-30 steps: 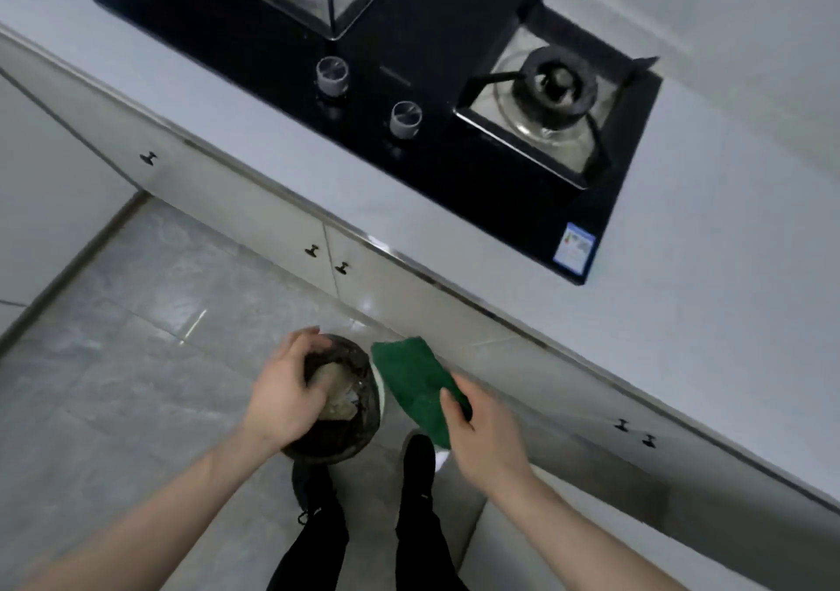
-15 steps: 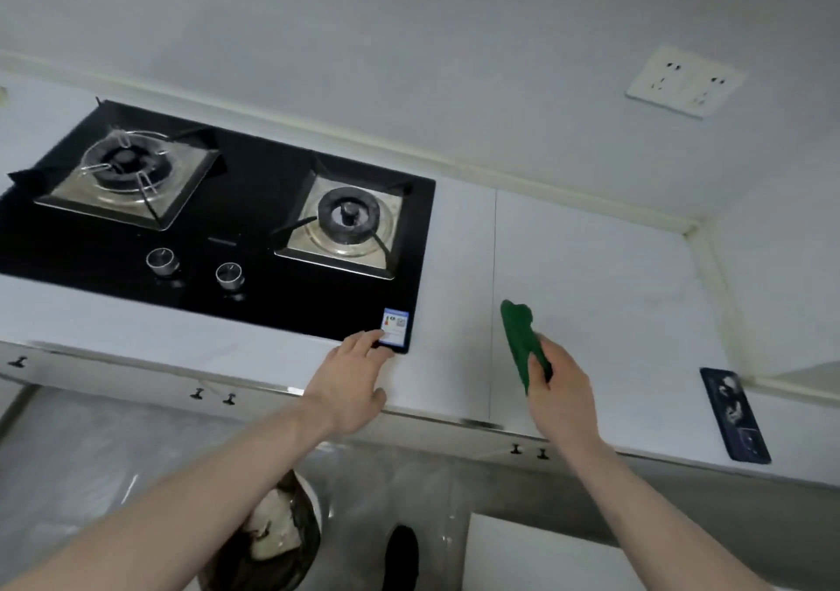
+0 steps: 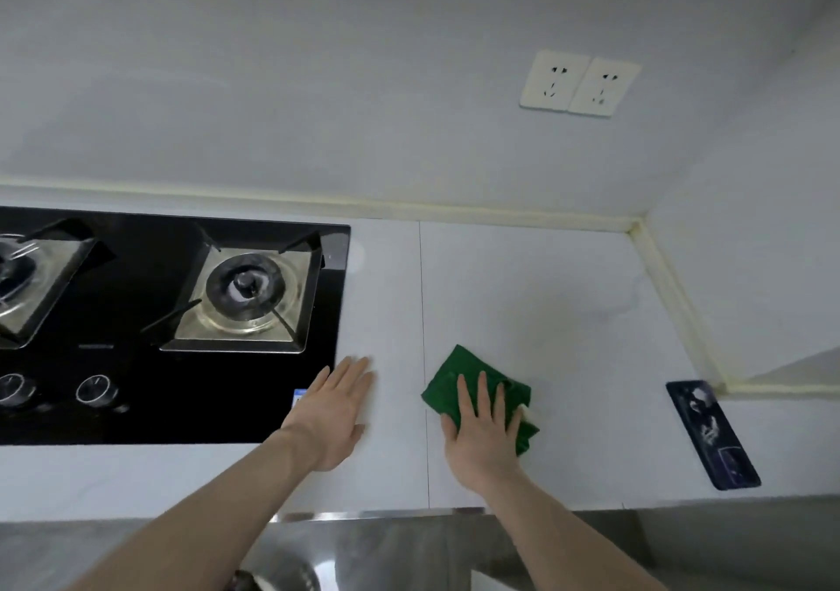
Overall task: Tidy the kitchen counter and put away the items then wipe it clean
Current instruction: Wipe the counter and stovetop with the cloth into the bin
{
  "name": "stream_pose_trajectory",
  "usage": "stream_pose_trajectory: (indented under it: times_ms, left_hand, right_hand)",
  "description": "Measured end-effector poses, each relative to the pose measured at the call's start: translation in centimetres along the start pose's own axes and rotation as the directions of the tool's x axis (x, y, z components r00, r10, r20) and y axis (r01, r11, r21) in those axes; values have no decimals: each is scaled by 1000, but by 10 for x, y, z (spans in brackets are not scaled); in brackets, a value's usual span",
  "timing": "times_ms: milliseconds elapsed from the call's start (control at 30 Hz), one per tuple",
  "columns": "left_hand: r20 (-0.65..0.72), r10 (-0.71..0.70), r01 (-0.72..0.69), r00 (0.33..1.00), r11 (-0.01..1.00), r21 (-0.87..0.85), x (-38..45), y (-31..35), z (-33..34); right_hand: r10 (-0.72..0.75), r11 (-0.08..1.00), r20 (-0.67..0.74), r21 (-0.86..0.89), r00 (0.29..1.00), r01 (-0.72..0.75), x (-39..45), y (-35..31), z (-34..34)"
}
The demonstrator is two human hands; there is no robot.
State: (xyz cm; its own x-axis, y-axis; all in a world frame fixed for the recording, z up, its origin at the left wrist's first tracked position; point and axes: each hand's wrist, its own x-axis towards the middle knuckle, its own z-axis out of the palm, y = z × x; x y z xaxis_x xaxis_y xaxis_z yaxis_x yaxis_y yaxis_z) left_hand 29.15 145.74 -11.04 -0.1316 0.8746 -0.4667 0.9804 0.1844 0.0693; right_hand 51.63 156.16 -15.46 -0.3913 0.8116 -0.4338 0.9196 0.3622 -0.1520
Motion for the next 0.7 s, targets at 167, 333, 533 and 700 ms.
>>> stream_pose_trajectory:
  times_ms: [167,333,533,700]
  left_hand:
    - [106,-118,93,987,973,213,35,0,-18]
    - [173,-172,127,970,962,244,64,6,-39]
    - [155,-162,116,975,956,271,85,9,-43]
    - [174,-153,105,973,961,258,87,1,-36]
  right_hand:
    - [144,988,11,48,990,-144,61,63,-38]
    - [333,929,33,157,942,-334,121,134,-84]
    - [458,864,66,200,887,-461,198,163,-127]
    - [317,938,23,139,948,-317,248,86,-133]
